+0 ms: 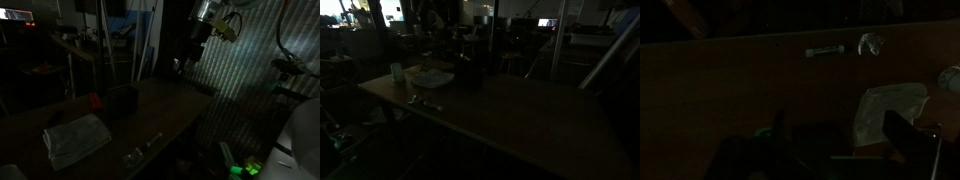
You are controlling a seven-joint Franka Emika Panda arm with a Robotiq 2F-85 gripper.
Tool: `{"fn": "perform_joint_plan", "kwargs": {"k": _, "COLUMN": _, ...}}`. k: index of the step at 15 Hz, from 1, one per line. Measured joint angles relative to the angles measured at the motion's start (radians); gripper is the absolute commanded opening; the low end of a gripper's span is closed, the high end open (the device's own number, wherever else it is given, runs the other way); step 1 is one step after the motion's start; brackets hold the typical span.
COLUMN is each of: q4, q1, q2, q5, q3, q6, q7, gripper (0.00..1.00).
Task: Put the white towel inside the black basket
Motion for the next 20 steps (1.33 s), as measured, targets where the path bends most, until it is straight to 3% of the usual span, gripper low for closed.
{"fn": "perform_joint_plan", "kwargs": {"k": 5, "q4": -0.001, "q1": 0.005, "q2": 0.003, "q5": 0.001, "q3": 0.028, "q6": -0.002, "q7": 0.0, "gripper": 1.0}}
{"fn": "perform_joint_plan", "kwargs": {"k": 11, "q4": 0.052, "q1": 0.115, "q2": 0.054, "q5": 0.025, "q3": 0.182, "q6": 0.051, "q7": 0.002, "gripper": 1.0}}
{"fn": "perform_joint_plan", "kwargs": {"k": 15, "q4": 0.153, "q1": 0.186, "q2": 0.174, "q5": 0.02, "q3": 0.268, "q6": 0.164, "q7": -0.003, "gripper": 1.0}}
{"fn": "perform_joint_plan", "kwargs": {"k": 20, "q4": 0.316, "q1": 0.228, "q2": 0.406, "q5": 0.014, "q3": 0.322, "q6": 0.322, "q7": -0.06, "gripper": 1.0}}
